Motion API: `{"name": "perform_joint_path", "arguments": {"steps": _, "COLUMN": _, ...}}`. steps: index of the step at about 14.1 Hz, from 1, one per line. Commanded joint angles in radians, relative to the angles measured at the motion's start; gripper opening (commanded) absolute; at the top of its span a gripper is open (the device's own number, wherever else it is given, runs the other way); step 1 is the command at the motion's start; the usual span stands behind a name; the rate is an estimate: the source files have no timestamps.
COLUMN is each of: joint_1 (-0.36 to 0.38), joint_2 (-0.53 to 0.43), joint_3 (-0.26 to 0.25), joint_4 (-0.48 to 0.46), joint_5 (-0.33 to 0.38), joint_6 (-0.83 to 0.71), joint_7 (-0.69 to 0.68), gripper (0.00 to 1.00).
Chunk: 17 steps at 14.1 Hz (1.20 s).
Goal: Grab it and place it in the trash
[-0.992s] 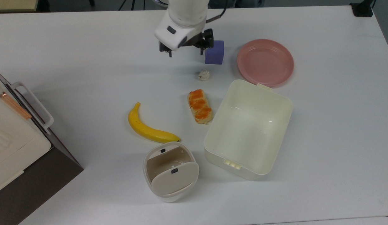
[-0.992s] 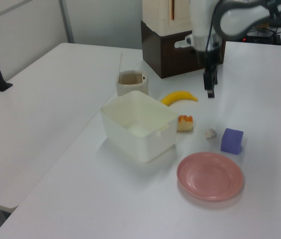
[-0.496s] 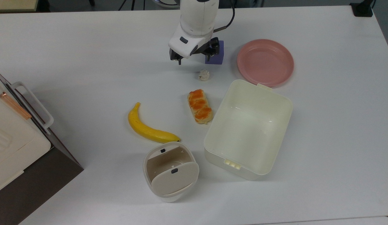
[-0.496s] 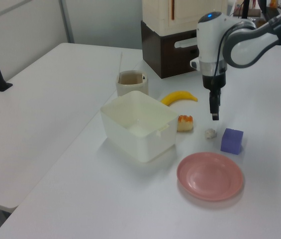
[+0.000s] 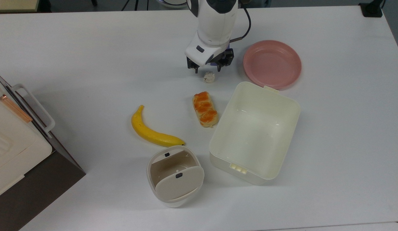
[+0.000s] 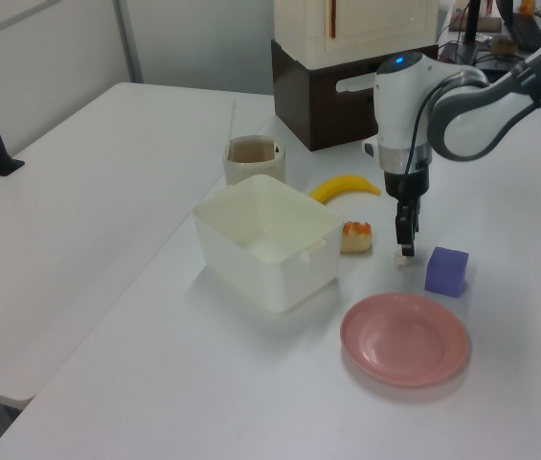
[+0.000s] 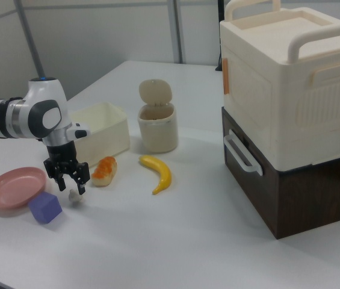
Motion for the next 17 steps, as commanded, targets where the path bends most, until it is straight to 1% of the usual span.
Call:
{"name": "perform_joint_path", "arguments": {"steps": 1, "joint_1": 0.034, "joint_2": 0.039, "joint_3": -0.006, "joint_4": 0.007, "joint_5": -0.052, "joint_6": 0.053, "joint_7": 0.071, "gripper": 0.76}}
{"name": "perform_joint_path", "arguments": {"steps": 2, "joint_1": 0.038, "joint_2": 0.052, "joint_3": -0.006, "joint_4": 0.007, "joint_5": -0.062, "joint_6": 0.067, "joint_7": 0.086, "gripper": 0.75}}
{"name": "perform_joint_path", "arguments": {"steps": 3, "joint_1": 0.038, "joint_2": 0.056, "joint_3": -0.006, "joint_4": 0.008, "joint_5": -0.071, "joint_6": 0.068, "joint_7": 0.087, "gripper": 0.73}}
{"name": "perform_joint_path", "arguments": {"steps": 4, "joint_1": 0.038, "joint_2": 0.058, "joint_3": -0.006, "joint_4": 0.008, "joint_5": -0.078, "joint_6": 0.068, "joint_7": 0.087, "gripper": 0.67}}
{"name": "perform_joint_path", "arguments": {"steps": 5, "joint_1": 0.038, "joint_2": 0.057, "joint_3": -0.005, "joint_4": 0.008, "joint_5": -0.087, "joint_6": 0.067, "joint_7": 0.087, "gripper": 0.54}}
{"name": "perform_joint_path", "arguments": {"steps": 7, "joint_1": 0.038, "joint_2": 0.053, "joint_3": -0.005, "joint_4": 0.008, "joint_5": -0.099, "joint_6": 0.064, "joint_7": 0.074, "gripper": 0.38}}
{"name": "perform_joint_path", "arguments": {"steps": 8, "joint_1": 0.038, "joint_2": 0.049, "joint_3": -0.005, "joint_4": 0.008, "joint_5": -0.099, "joint_6": 0.062, "joint_7": 0.071, "gripper": 0.32}}
{"name": "perform_joint_path", "arguments": {"steps": 10, "joint_1": 0.036, "joint_2": 0.031, "joint_3": -0.005, "joint_4": 0.045, "joint_5": -0.099, "joint_6": 0.052, "joint_7": 0.051, "gripper": 0.22}}
{"name": "perform_joint_path", "arguments": {"steps": 12, "joint_1": 0.035, "joint_2": 0.011, "joint_3": -0.003, "joint_4": 0.086, "joint_5": -0.098, "joint_6": 0.033, "joint_7": 0.054, "gripper": 0.22}}
{"name": "perform_joint_path", "arguments": {"steps": 13, "joint_1": 0.03, "joint_2": 0.009, "joint_3": -0.003, "joint_4": 0.131, "joint_5": -0.095, "joint_6": 0.003, "joint_7": 0.053, "gripper": 0.22}}
{"name": "perform_joint_path", "arguments": {"steps": 14, "joint_1": 0.022, "joint_2": 0.01, "joint_3": -0.003, "joint_4": 0.219, "joint_5": -0.087, "joint_6": -0.034, "joint_7": 0.051, "gripper": 0.22}}
{"name": "perform_joint_path", "arguments": {"steps": 15, "joint_1": 0.009, "joint_2": 0.01, "joint_3": -0.005, "joint_4": 0.264, "joint_5": -0.087, "joint_6": -0.037, "joint_7": 0.05, "gripper": 0.23}}
{"name": "perform_joint_path", "arguments": {"steps": 17, "joint_1": -0.011, "joint_2": 0.015, "joint_3": -0.012, "joint_4": 0.326, "joint_5": -0.094, "joint_6": -0.024, "joint_7": 0.03, "gripper": 0.24}}
